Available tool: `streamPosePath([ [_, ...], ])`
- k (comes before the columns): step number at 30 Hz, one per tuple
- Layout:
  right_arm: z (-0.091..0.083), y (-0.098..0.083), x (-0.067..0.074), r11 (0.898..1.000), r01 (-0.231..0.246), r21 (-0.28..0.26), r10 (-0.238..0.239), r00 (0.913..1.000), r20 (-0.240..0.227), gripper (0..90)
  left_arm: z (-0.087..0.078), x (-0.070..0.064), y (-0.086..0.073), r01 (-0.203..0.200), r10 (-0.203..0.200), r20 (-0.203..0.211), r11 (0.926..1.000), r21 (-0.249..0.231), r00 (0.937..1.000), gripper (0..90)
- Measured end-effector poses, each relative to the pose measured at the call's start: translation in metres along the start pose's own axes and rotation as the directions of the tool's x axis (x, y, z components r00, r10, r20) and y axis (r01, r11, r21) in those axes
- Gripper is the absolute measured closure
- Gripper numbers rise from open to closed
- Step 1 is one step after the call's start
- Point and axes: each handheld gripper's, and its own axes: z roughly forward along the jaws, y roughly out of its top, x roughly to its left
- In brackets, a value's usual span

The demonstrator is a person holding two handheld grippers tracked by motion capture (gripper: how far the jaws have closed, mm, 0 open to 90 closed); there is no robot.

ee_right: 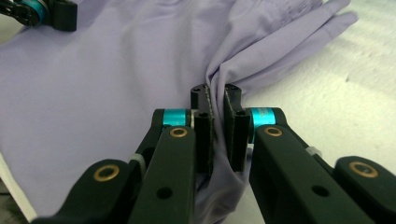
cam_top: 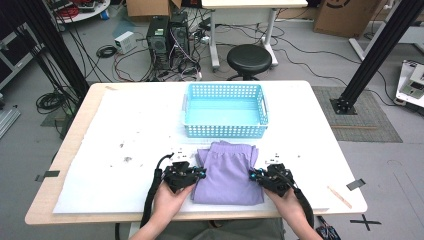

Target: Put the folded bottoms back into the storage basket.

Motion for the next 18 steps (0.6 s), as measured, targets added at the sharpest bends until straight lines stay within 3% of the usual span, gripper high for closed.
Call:
streamPosePath([
  [7, -0.011, 0.005, -0.005, 0.997, -0.040, -0.060, 0.038, 0.9984, -0.042, 85.1, -0.012, -0.001, 0.009, -0.003, 0.005, 0.031, 0.9980, -0.064, 0.9995, 85.2],
  [18, -0.027, 0.016, -0.004, 0.992, -0.033, -0.122, 0.027, 0.9984, -0.050, 85.4, -0.021, -0.002, 0.017, -0.004, 0.010, 0.054, 0.9949, -0.101, 0.9985, 85.4],
])
